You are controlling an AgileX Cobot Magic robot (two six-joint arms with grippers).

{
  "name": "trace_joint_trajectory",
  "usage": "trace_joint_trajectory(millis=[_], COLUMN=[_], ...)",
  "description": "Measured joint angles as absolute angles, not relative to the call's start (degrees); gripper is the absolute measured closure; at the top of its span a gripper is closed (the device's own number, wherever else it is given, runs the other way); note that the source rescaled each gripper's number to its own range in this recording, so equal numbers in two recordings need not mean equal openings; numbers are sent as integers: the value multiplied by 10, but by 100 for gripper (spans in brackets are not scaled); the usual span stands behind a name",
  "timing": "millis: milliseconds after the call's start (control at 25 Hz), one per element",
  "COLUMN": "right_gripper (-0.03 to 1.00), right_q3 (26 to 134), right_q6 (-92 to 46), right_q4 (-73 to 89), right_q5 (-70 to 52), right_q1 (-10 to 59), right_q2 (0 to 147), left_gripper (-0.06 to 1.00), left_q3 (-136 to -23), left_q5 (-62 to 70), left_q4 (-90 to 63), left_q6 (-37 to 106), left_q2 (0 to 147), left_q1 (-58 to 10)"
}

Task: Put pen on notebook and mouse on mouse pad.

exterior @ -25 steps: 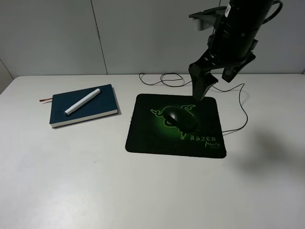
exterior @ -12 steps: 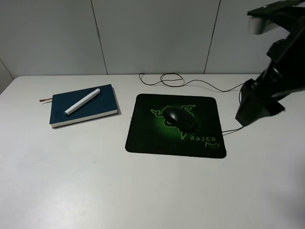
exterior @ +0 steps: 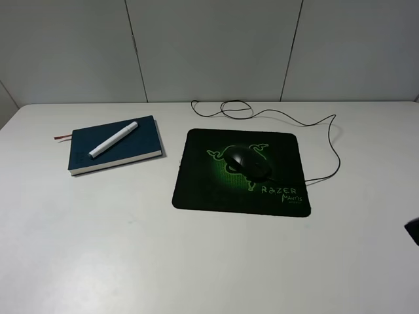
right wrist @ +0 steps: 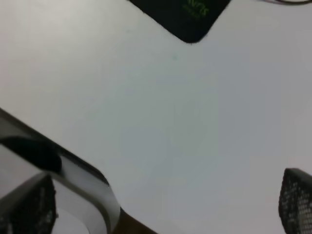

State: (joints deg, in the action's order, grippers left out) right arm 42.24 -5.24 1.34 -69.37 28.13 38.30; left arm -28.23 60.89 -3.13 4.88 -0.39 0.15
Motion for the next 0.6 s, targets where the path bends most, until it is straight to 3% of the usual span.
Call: trace_joint_trajectory(millis=[200,600], right_gripper=[-3,-3], right_q3=[379,326], right_q6=[-4,23], right_q4=[23,35], right_q5=[-680,-653], right_q1=[246,46], right_q2=[274,105], left_gripper=[-6,-6], left_q3=[-282,-282], left_q5=[609,609], left_q4=[-31,-31], left_q6=[49,49], left_q2=[-4,-4], left_q1=[1,1])
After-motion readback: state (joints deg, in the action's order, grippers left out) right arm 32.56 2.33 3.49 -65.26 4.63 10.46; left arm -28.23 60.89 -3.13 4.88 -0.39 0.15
